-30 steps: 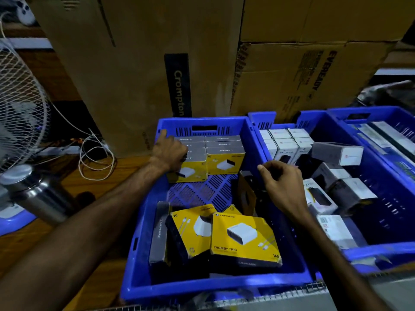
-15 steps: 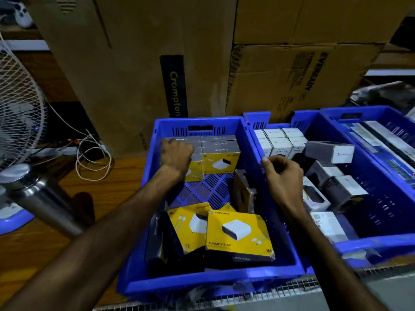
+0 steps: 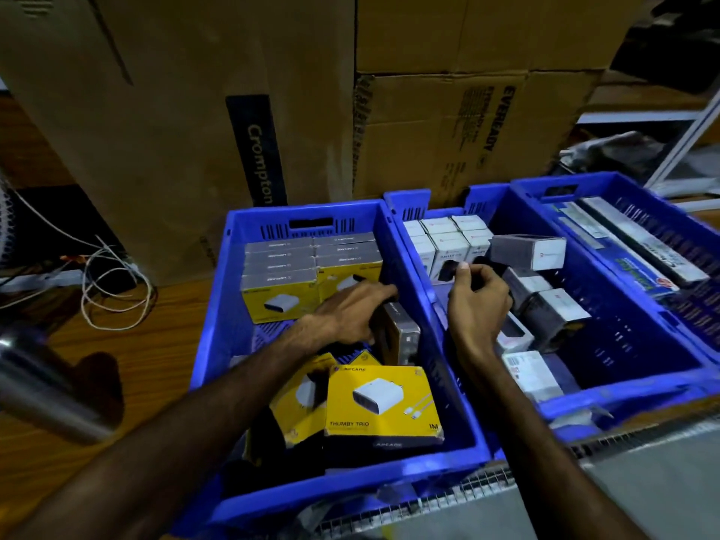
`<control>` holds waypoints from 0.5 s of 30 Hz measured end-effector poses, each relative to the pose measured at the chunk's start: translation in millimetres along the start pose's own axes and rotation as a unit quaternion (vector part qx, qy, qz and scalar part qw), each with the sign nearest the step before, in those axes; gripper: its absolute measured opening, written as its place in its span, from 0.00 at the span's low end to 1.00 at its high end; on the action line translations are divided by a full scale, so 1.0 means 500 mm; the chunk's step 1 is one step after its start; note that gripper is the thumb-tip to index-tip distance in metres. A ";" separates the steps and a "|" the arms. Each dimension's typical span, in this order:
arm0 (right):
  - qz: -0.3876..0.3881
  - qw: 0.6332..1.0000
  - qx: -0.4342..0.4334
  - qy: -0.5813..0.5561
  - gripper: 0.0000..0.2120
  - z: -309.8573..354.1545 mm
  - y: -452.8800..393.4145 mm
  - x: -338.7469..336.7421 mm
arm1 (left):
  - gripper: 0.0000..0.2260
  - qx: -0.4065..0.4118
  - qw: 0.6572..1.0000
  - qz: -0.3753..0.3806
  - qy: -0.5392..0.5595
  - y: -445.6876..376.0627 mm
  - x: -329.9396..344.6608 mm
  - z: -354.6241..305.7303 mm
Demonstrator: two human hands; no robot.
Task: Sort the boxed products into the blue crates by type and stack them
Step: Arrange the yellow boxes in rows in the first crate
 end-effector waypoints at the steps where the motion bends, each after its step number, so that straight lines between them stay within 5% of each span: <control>1: 0.001 1.000 0.005 0.002 0.12 -0.001 0.001 0.001 | 0.39 -0.001 1.000 0.003 0.006 -0.003 0.005 0.000; 6: 0.016 1.000 0.012 0.021 0.12 0.004 0.002 0.005 | 0.42 -0.012 0.999 0.000 -0.031 -0.014 0.009 0.005; 13: 0.020 0.999 0.001 0.025 0.13 0.017 0.006 0.005 | 0.18 0.000 0.996 -0.022 -0.085 0.030 -0.021 0.016; 15: 0.019 1.000 -0.003 0.022 0.13 0.018 0.005 0.005 | 0.17 -0.016 0.995 -0.030 -0.097 0.041 -0.046 0.027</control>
Point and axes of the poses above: each hand's wrist, its own y-axis away from the middle knuckle, its own x-axis out of the palm, z = x × y, the point moved 9 cm from there along -y, towards the middle knuckle, and after that the axes turned 11 degrees about z, right-handed, at the moved point
